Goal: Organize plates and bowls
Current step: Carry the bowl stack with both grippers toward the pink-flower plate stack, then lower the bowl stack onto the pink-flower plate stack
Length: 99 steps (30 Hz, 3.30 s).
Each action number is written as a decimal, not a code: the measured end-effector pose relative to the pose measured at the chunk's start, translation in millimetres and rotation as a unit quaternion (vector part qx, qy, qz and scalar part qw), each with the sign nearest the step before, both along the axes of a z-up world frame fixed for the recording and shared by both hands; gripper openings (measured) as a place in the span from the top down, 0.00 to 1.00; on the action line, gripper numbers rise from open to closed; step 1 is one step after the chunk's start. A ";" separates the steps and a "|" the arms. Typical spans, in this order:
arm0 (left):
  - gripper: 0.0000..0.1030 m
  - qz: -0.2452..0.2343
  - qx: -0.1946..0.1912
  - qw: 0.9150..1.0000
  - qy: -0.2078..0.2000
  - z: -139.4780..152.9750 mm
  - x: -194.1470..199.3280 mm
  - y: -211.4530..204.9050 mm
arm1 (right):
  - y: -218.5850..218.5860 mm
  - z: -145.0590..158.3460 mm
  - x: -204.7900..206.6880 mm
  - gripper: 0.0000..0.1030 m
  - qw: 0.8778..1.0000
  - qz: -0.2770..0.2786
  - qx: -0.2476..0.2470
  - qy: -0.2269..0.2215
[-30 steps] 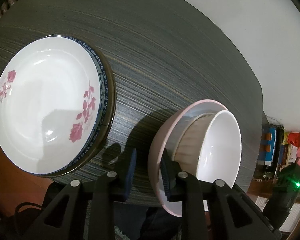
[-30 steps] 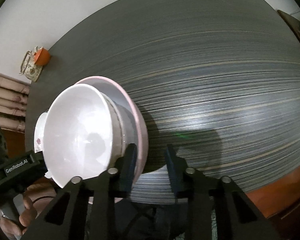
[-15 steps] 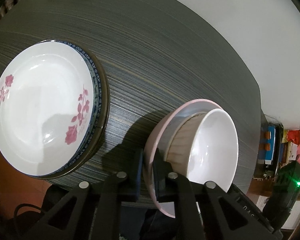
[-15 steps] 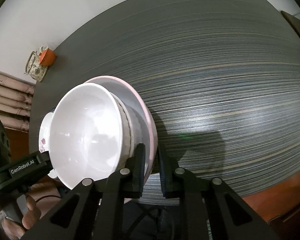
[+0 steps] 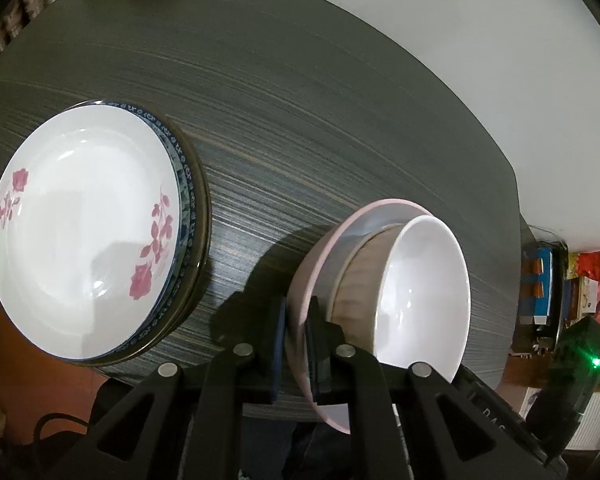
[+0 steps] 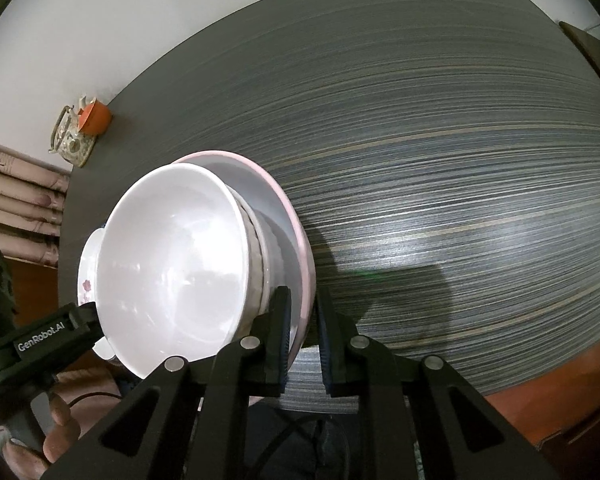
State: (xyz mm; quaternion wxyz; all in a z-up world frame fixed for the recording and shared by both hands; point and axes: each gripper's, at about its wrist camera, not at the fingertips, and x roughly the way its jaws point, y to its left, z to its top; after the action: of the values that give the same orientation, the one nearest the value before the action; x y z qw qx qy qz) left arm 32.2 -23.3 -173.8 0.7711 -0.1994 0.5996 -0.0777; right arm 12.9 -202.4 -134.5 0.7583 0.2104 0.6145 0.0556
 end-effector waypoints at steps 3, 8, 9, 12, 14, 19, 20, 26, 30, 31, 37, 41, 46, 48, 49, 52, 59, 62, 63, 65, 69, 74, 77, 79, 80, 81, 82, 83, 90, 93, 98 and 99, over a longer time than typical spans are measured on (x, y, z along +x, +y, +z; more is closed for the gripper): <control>0.93 -0.001 0.000 1.000 0.000 0.2 0.3 -0.9 | -0.4 0.5 0.1 0.86 1.000 -0.002 -0.001 -0.001; 0.93 -0.002 -0.002 1.000 -0.003 1.9 1.8 1.3 | 1.3 2.4 0.1 0.86 1.000 -0.005 -0.001 -0.003; 0.93 -0.002 -0.003 1.000 -0.005 2.7 2.0 2.5 | 1.4 3.0 0.4 0.86 1.000 -0.004 -0.002 -0.004; 0.93 -0.001 -0.005 1.000 -0.008 5.5 1.9 4.9 | 2.4 5.1 3.2 0.86 1.000 -0.003 -0.003 -0.008; 0.93 -0.001 -0.006 1.000 -0.010 7.1 1.7 7.5 | 2.6 6.8 4.3 0.86 1.000 -0.003 -0.002 -0.011; 0.93 0.005 -0.008 1.000 -0.017 14.3 -0.7 14.4 | 4.7 13.5 8.4 0.86 1.000 0.002 -0.004 -0.018; 0.93 0.007 -0.009 1.000 -0.019 16.3 -1.2 16.7 | 5.9 15.2 9.8 0.86 1.000 0.004 -0.005 -0.019; 0.93 0.021 -0.008 0.999 -0.031 29.9 -5.8 30.3 | 13.8 25.1 16.4 0.86 0.999 0.017 -0.008 -0.031; 0.93 0.035 -0.005 0.999 -0.038 40.9 -8.3 43.3 | 22.8 33.6 21.0 0.86 0.999 0.028 -0.008 -0.040; 0.93 0.038 -0.003 0.998 -0.040 43.6 -8.5 47.0 | 25.8 36.7 21.8 0.86 0.999 0.032 -0.007 -0.044; 0.93 0.067 0.002 0.996 -0.054 58.7 -11.9 76.1 | 49.5 52.4 29.7 0.86 0.996 0.061 -0.005 -0.060; 0.93 0.083 0.003 0.995 -0.056 63.2 -15.6 91.7 | 70.3 61.6 34.3 0.86 0.994 0.083 -0.005 -0.069; 0.93 0.103 0.001 0.993 -0.056 63.3 -20.7 111.7 | 92.4 68.5 39.4 0.86 0.992 0.105 -0.002 -0.070; 0.93 0.110 0.003 0.992 -0.056 62.8 -22.8 118.1 | 100.4 70.2 42.3 0.86 0.991 0.112 -0.002 -0.070; 0.93 0.113 0.004 0.992 -0.055 62.1 -23.4 120.7 | 105.5 70.9 43.3 0.86 0.991 0.118 -0.003 -0.070; 0.93 0.126 0.002 0.991 -0.053 59.3 -25.5 135.1 | 115.1 70.5 43.9 0.86 0.990 0.128 0.000 -0.066; 0.93 0.155 0.004 0.987 -0.044 50.4 -30.8 158.6 | 144.1 65.7 45.2 0.86 0.986 0.155 0.000 -0.058; 0.93 0.163 0.003 0.986 -0.041 45.7 -34.1 172.4 | 156.0 63.4 44.0 0.86 0.984 0.167 -0.001 -0.056; 0.93 0.166 0.002 0.985 -0.040 44.0 -35.3 175.7 | 159.2 62.6 43.3 0.86 0.984 0.170 -0.002 -0.055; 0.93 0.171 0.002 0.985 -0.037 41.4 -36.3 180.4 | 166.7 60.1 42.0 0.86 0.983 0.176 -0.001 -0.051; 0.93 0.179 0.000 0.983 -0.032 35.1 -38.3 185.5 | 179.4 55.9 39.7 0.86 0.982 0.186 -0.003 -0.045; 0.93 0.186 -0.005 0.982 -0.028 26.8 -40.1 194.5 | 190.8 51.4 42.3 0.86 0.980 0.194 -0.006 -0.039; 0.93 0.187 -0.005 0.982 -0.026 22.1 -37.0 199.3 | 196.2 49.2 43.3 0.86 0.980 0.197 -0.008 -0.037; 0.93 0.188 -0.006 0.982 -0.025 19.8 -37.0 200.8 | 199.7 47.7 44.4 0.86 0.979 0.199 -0.010 -0.036; 0.93 0.188 -0.006 0.982 -0.025 20.0 -35.8 199.4 | 200.3 47.4 44.4 0.86 0.979 0.199 -0.010 -0.036; 0.93 0.187 -0.006 0.982 -0.024 18.6 -35.1 199.3 | 200.8 47.1 44.7 0.86 0.979 0.199 -0.011 -0.036; 0.93 0.188 -0.007 0.982 -0.023 17.1 -35.1 200.0 | 199.4 46.4 43.7 0.86 0.979 0.199 -0.011 -0.035; 0.93 0.189 -0.008 0.982 -0.022 15.8 -35.6 199.9 | 198.4 45.9 43.3 0.86 0.979 0.199 -0.012 -0.034; 0.93 0.189 -0.008 0.982 -0.011 5.8 -34.1 200.4 | 199.7 42.7 42.2 0.86 0.979 0.199 -0.018 -0.030; 0.93 0.189 -0.007 0.982 -0.014 5.2 -32.9 201.4 | 203.5 41.0 43.4 0.86 0.979 0.199 -0.020 -0.029; 0.92 0.187 -0.004 0.982 -0.019 6.1 -33.6 200.1 | 205.3 39.0 43.3 0.86 0.979 0.199 -0.022 -0.032; 0.92 0.187 -0.004 0.982 -0.019 6.4 -33.5 200.0 | 205.8 38.2 42.8 0.86 0.979 0.200 -0.022 -0.032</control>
State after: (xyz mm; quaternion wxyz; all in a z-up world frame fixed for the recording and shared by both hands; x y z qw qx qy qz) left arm -1.3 176.7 -167.4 0.7827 -0.3097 0.5363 0.0620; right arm 55.7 3.4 -96.3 0.7555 0.0644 0.6206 0.1997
